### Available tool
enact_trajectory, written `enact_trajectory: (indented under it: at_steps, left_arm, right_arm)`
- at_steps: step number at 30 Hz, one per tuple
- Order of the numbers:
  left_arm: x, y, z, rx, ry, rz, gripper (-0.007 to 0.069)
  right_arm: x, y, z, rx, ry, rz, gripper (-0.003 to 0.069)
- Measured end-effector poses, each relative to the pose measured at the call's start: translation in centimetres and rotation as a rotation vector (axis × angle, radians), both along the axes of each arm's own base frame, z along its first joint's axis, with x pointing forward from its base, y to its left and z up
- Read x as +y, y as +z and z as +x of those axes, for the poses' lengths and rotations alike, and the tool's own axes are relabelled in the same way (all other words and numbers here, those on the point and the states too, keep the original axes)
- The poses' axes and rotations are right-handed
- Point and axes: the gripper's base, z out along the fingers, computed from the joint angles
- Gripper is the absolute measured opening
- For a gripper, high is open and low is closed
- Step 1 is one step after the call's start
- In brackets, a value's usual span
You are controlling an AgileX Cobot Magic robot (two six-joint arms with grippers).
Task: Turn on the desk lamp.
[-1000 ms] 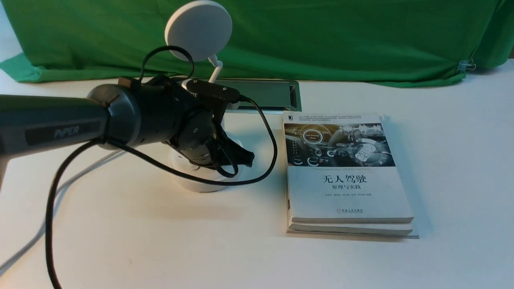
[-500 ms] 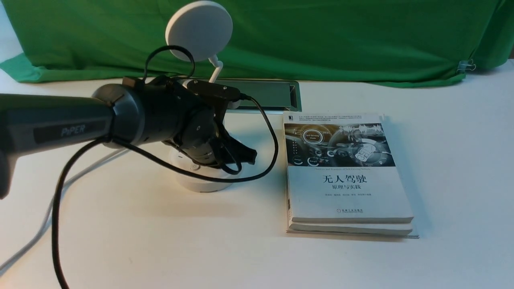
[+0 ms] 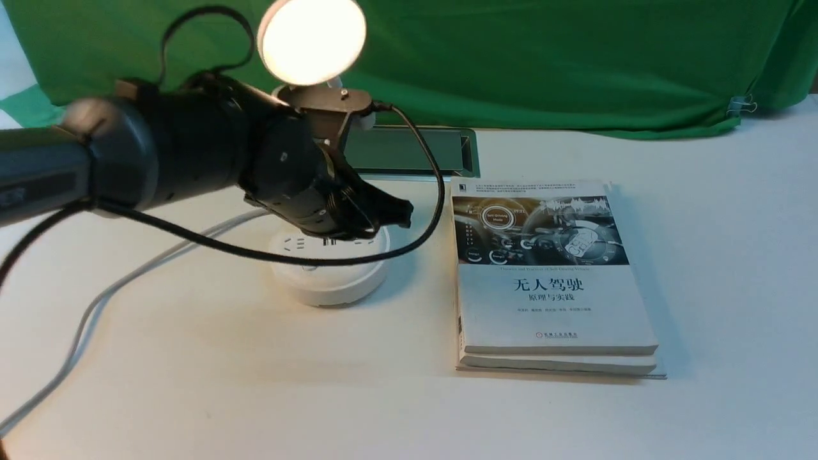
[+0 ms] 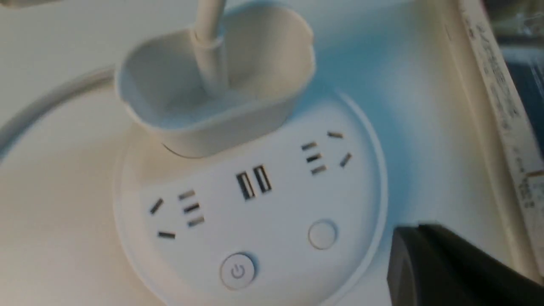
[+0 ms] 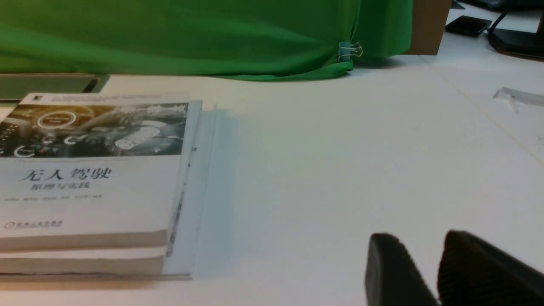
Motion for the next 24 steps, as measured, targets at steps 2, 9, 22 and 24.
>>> enact_trajectory:
  at_steps: [2, 9, 22, 24]
  left_arm:
    - [0.1, 0.5, -1.7, 0.051, -0.043, -0.044, 0.0000]
    - [1.8, -1.0, -7.8, 0.178, -0.142, -0.133, 0.0000]
    - [6.6, 4.8, -15.9, -0.072, -0.186, -0.236, 0.0000]
    - [7.7, 6.8, -17.3, -0.218, -0.192, -0.274, 0.0000]
  right_arm:
    - [0.0, 0.0, 0.0, 0.001, 0.000, 0.000, 0.0239]
    - [0.0, 0.0, 0.0, 0.001, 0.000, 0.000, 0.0239]
    - [0.0, 0.0, 0.0, 0.001, 0.000, 0.000, 0.0239]
    - [0.0, 0.0, 0.0, 0.001, 0.000, 0.000, 0.0239]
